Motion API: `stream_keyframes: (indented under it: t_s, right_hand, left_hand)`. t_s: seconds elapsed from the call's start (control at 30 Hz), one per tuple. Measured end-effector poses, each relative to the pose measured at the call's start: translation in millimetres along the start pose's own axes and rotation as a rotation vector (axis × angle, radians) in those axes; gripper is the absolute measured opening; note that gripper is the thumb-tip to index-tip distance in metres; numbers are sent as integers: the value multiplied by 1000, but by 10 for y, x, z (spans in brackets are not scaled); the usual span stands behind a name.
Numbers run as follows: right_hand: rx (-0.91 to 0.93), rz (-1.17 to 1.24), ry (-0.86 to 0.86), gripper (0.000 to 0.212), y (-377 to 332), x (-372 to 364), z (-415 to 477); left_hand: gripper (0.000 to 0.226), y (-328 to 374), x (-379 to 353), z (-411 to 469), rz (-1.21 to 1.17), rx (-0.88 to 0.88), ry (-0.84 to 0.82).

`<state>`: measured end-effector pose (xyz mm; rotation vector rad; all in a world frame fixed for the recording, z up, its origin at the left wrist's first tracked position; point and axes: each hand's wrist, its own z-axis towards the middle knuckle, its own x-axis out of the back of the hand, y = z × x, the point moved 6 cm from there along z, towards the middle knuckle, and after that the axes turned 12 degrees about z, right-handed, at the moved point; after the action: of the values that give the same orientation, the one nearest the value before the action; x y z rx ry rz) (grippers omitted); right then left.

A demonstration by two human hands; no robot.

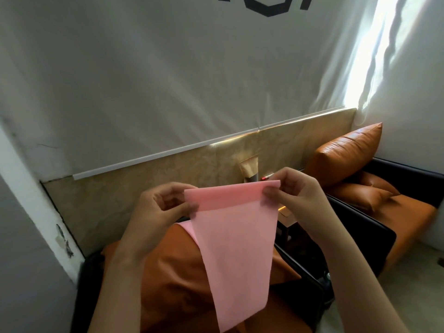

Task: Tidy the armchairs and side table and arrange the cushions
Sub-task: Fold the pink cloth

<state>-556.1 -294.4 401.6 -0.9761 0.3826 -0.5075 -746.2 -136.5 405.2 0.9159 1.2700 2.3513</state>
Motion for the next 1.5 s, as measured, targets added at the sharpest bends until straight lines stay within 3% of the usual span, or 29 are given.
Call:
stream_keyframes:
  t_s: [0.17, 0.3, 0.43, 0.63, 0.77, 0.87, 0.9, 0.97, 1.1, 1.3, 1.43, 1.5]
  right_hand:
    - [-24, 83, -54, 15, -43, -58, 51]
    - [-28, 158, -69, 1, -81, -123, 103]
    - [7, 255, -16, 18, -153, -134, 132]
    - [-41, 512, -8, 24, -211, -237, 172]
    - [-103, 596, -18, 21, -172, -284, 198]
    - [-129, 595, -45, 12, -158, -308, 168]
    - [-129, 605, -60, 13, -162, -311, 160]
    - [-104, 606, -85, 11, -195, -321, 150]
    - [-24, 384, -14, 13, -226, -289, 148]
    - [-4, 1, -15, 10, -200, -234, 162]
    - [29, -124, -2, 15, -249, -175, 163]
    - [48, -220, -9, 22, -270, -162, 163]
  left_hand:
    - [5, 82, 29, 33, -9, -74, 23]
    - [12, 124, 37, 75, -21, -67, 45]
    - [12, 199, 65, 56, -92, -88, 105]
    - [15, 217, 109, 49, -355, -52, 113]
    - [4, 158, 85, 63, -546, -29, 49]
    - [31, 93, 62, 73, -611, -25, 0]
    - [31, 73, 64, 68, -620, -7, 3]
    - [7, 22, 71, 61, -646, 17, 13]
    - [12, 70, 93, 60, -529, -35, 57]
    - [6, 57, 147, 107, 26, -74, 222]
    - [8, 122, 137, 99, 70, -135, 146]
    - [20, 111, 165, 97, 80, -132, 124]
